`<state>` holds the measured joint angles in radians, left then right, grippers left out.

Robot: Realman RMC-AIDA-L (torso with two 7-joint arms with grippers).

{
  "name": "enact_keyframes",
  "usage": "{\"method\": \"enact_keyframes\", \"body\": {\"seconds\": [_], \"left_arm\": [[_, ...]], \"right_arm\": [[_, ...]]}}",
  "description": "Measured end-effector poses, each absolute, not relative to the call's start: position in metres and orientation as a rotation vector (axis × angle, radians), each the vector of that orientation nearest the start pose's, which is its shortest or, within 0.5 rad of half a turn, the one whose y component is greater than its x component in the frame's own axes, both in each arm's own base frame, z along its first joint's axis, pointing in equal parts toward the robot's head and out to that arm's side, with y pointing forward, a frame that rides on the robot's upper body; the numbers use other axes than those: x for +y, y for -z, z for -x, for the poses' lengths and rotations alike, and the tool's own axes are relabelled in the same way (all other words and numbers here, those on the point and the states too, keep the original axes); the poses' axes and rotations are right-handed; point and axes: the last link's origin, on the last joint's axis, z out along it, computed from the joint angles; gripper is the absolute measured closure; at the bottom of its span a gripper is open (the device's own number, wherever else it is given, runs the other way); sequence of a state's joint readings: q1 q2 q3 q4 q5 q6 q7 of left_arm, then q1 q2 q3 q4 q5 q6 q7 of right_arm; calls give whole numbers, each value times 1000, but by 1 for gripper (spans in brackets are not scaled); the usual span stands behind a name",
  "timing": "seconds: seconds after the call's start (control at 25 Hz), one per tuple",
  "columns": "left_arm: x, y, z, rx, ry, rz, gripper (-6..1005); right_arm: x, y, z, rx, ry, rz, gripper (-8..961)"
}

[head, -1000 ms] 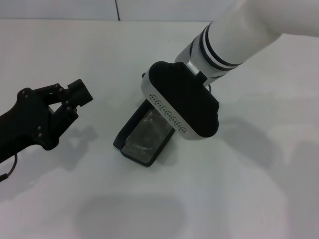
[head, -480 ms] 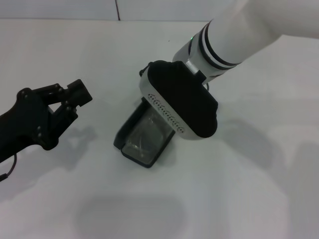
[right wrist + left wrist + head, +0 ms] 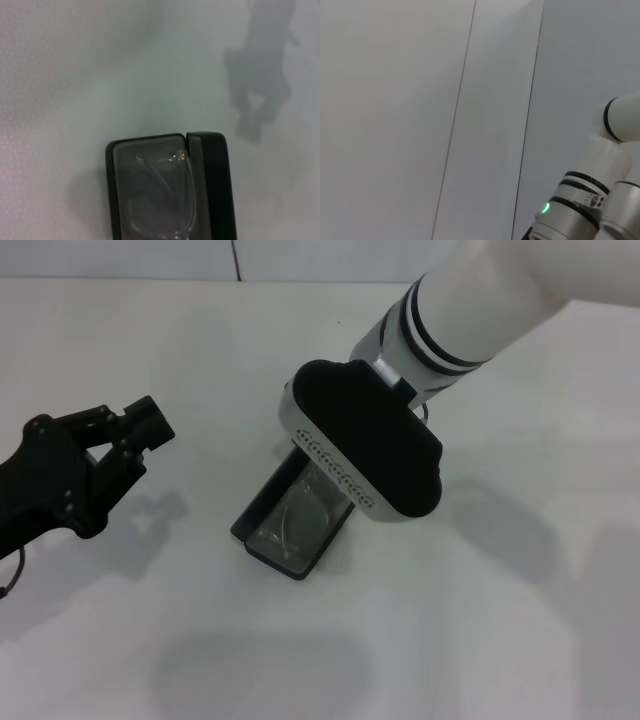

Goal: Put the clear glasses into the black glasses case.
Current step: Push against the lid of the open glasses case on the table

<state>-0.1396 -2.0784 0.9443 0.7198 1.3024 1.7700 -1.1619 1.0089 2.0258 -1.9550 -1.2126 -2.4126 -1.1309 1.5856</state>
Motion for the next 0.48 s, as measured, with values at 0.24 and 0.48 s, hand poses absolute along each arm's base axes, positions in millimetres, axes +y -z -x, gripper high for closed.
{"method": "enact_keyframes", "body": {"seconds": [0.24,0.48], "left_arm": [[241,-41,279,-426,1275,2343,860],[242,-41,278,-418,1274,2344,860]], "right_arm": [[370,102,-26,-1395,638,2534,841],[364,109,-33,-1450,677,2525,620]]}}
